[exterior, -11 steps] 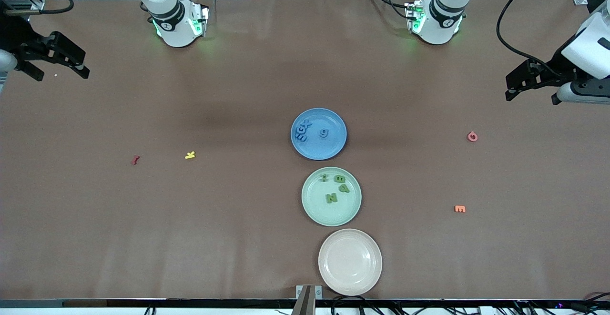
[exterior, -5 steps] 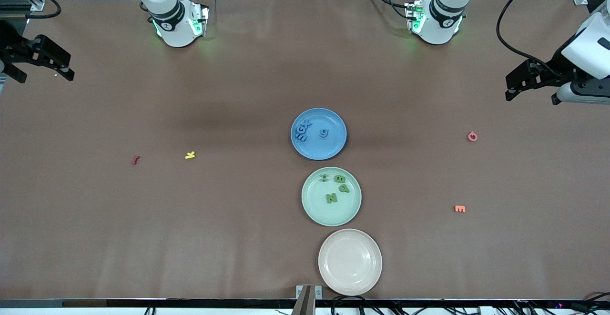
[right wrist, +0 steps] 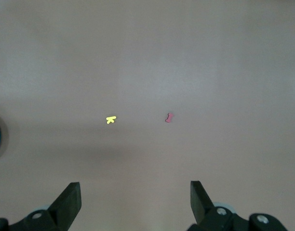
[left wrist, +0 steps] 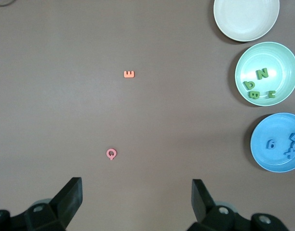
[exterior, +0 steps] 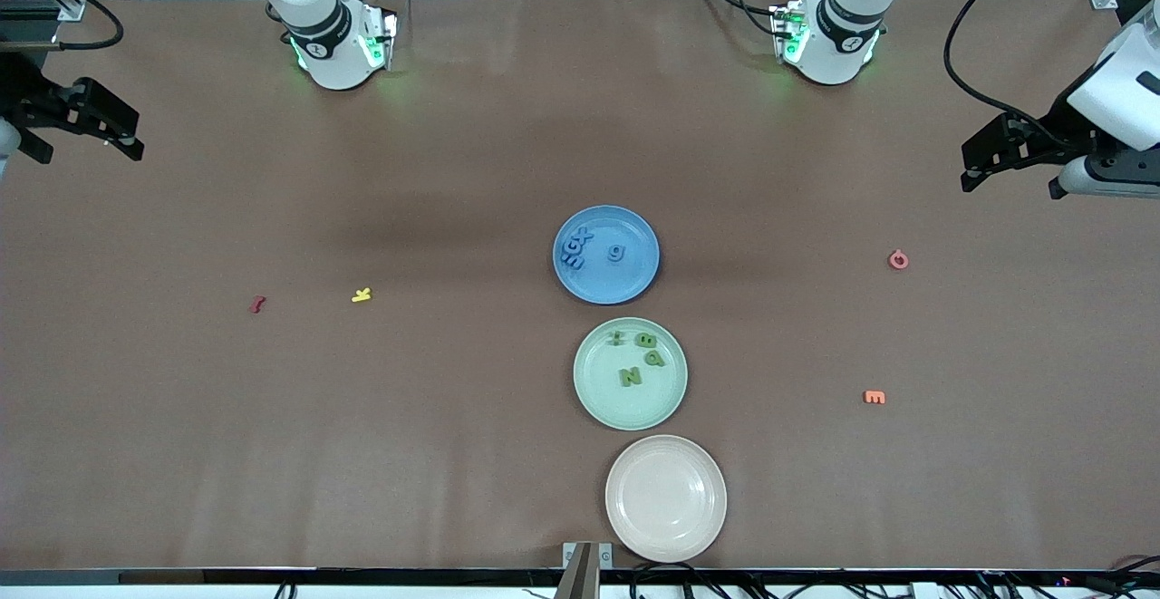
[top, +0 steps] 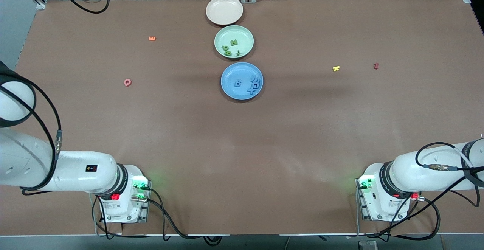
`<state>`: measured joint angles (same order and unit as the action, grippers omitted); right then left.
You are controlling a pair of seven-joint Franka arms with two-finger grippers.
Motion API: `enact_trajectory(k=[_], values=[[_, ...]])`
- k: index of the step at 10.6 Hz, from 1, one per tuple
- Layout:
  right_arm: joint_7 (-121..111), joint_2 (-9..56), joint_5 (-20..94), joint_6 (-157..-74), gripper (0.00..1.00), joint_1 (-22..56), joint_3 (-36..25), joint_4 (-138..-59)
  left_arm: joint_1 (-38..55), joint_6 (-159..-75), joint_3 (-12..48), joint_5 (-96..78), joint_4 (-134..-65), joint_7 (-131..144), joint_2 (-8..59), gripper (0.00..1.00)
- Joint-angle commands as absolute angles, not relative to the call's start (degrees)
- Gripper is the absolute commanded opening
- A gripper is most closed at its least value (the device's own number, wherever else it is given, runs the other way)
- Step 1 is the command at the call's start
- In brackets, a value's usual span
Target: Sort letters by color into matching plates
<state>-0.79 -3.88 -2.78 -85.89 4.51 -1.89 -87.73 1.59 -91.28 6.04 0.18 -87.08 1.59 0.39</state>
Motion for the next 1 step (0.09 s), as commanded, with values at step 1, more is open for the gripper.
enact_trajectory(k=[1], values=[[-1.41,-4.48,-3.17,-87.01,1.0,5.1,-2.11,-88.24,1.67,-90.61,6.06,0.09,-86.92,0.53,-0.18,1.0]])
